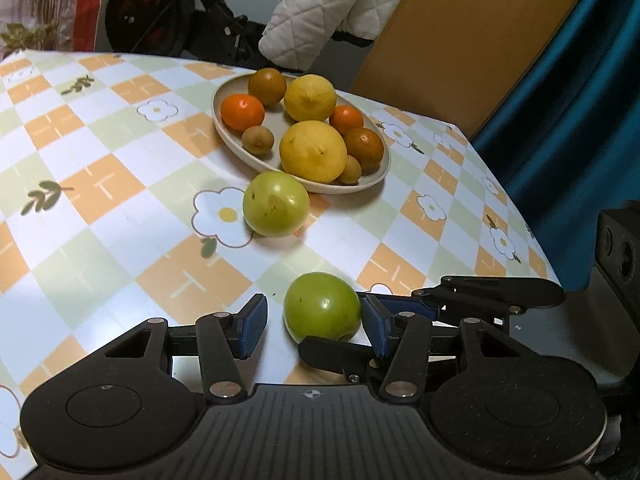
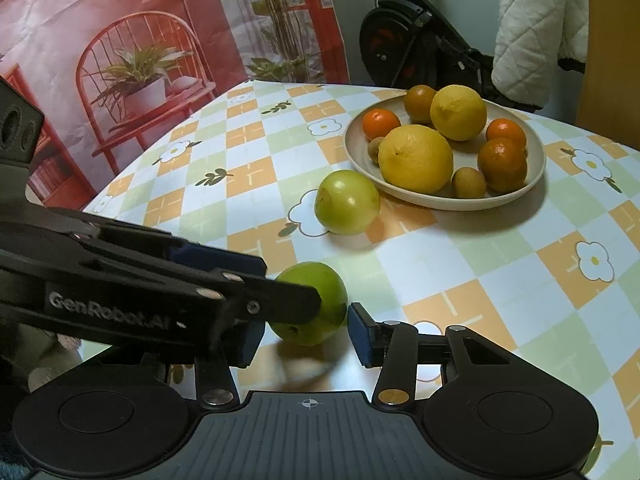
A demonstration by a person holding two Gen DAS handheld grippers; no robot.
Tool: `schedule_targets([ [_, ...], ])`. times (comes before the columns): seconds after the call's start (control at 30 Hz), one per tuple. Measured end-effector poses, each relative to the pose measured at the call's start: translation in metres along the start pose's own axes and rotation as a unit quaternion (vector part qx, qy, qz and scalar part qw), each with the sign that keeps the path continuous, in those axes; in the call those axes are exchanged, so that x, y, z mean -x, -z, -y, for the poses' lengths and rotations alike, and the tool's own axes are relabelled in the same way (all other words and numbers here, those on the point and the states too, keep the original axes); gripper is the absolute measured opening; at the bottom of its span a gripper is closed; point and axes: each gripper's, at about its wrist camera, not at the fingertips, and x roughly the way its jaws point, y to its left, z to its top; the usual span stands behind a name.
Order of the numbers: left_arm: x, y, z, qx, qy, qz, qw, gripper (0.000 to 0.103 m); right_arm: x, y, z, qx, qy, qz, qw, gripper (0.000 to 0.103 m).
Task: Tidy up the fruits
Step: 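Close the left gripper around the green fruit, then lift the green fruit with the left gripper and carry it over the plate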
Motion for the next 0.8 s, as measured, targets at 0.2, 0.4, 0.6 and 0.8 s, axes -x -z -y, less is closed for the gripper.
schedule_targets([
  [0.2, -0.003, -0.001, -0.001, 0.005, 0.013, -0.003, 0.9999, 0.047, 0.000, 0.000, 0.000, 0.001, 0.001, 0.003, 1.000, 0.042],
  [0.4, -0.004, -0.001, 0.000, 0.003, 0.012, -0.003, 0.9999, 0.047, 0.000, 0.000, 0.000, 0.000, 0.002, 0.004, 1.000, 0.042],
  [0.6, -0.003, -0.002, 0.001, 0.002, 0.013, -0.001, 0.9999, 0.047, 0.002, 0.000, 0.000, -0.001, 0.003, 0.006, 1.000, 0.042],
  [0.8, 0.003, -0.009, 0.008, -0.007, 0.016, 0.009, 0.9998, 0.047, 0.011, -0.005, 0.001, 0.001, 0.010, 0.023, 1.000, 0.042],
])
